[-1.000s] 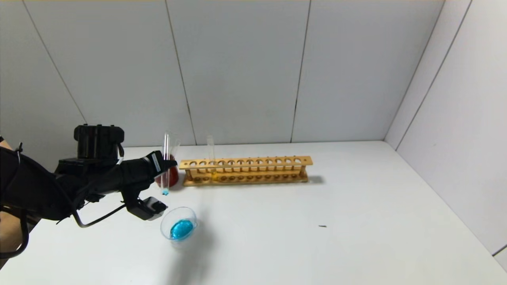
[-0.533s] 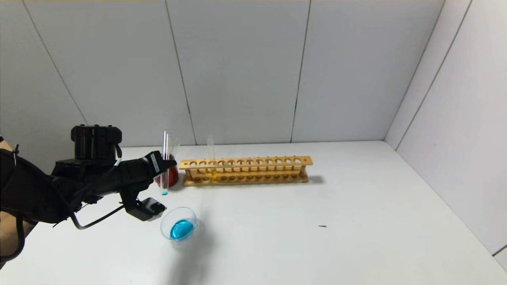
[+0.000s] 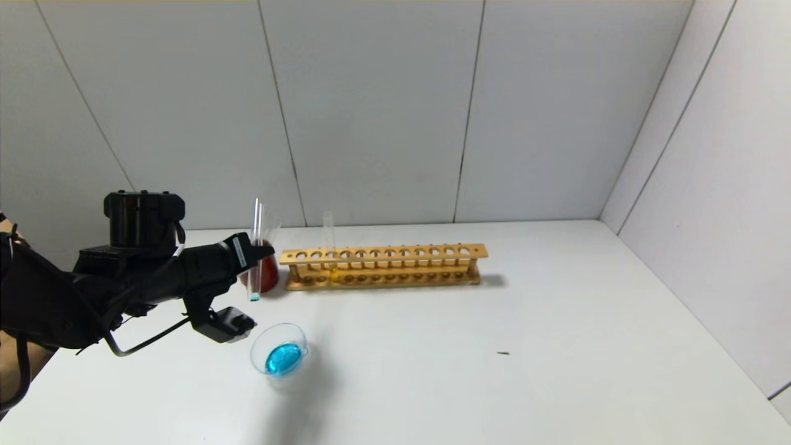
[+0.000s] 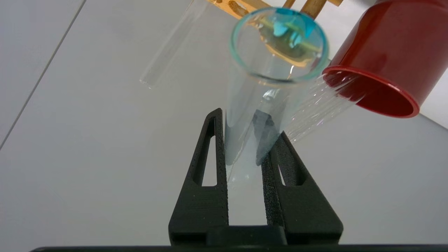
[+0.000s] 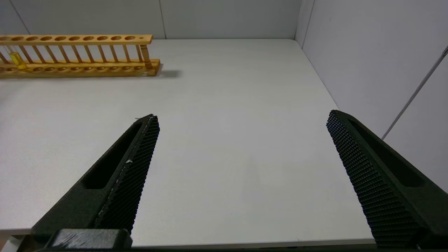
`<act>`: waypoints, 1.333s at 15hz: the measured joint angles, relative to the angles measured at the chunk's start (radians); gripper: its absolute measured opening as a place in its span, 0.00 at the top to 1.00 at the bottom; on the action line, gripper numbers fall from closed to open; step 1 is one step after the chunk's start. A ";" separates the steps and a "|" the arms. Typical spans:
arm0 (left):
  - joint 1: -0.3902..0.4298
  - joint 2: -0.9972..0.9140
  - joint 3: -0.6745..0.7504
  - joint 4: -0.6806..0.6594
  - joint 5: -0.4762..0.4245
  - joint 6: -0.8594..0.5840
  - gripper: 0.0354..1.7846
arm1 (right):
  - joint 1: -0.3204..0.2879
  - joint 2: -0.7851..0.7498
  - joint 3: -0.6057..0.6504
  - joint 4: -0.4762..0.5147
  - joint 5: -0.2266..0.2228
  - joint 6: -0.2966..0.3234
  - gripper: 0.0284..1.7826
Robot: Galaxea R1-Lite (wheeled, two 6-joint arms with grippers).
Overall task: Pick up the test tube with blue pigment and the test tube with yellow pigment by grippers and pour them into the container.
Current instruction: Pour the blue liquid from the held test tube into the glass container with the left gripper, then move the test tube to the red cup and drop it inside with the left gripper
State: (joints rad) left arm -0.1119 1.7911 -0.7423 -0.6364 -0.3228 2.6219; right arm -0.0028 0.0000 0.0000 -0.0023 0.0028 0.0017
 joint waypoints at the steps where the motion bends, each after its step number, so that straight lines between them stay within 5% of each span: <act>1: 0.000 -0.003 0.000 -0.001 0.000 0.002 0.83 | 0.000 0.000 0.000 0.000 0.000 0.000 0.02; 9: 0.002 -0.020 0.010 -0.028 0.011 -0.055 0.83 | 0.000 0.000 0.000 0.000 0.000 0.000 0.02; 12: 0.008 -0.046 0.039 -0.029 0.014 -0.323 0.83 | 0.000 0.000 0.000 0.000 0.000 0.000 0.02; 20: -0.016 -0.172 0.049 -0.010 0.055 -1.450 0.83 | 0.000 0.000 0.000 0.000 0.000 0.000 0.02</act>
State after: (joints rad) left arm -0.1274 1.6194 -0.6932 -0.6466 -0.2674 1.1719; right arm -0.0028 0.0000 0.0000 -0.0028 0.0028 0.0017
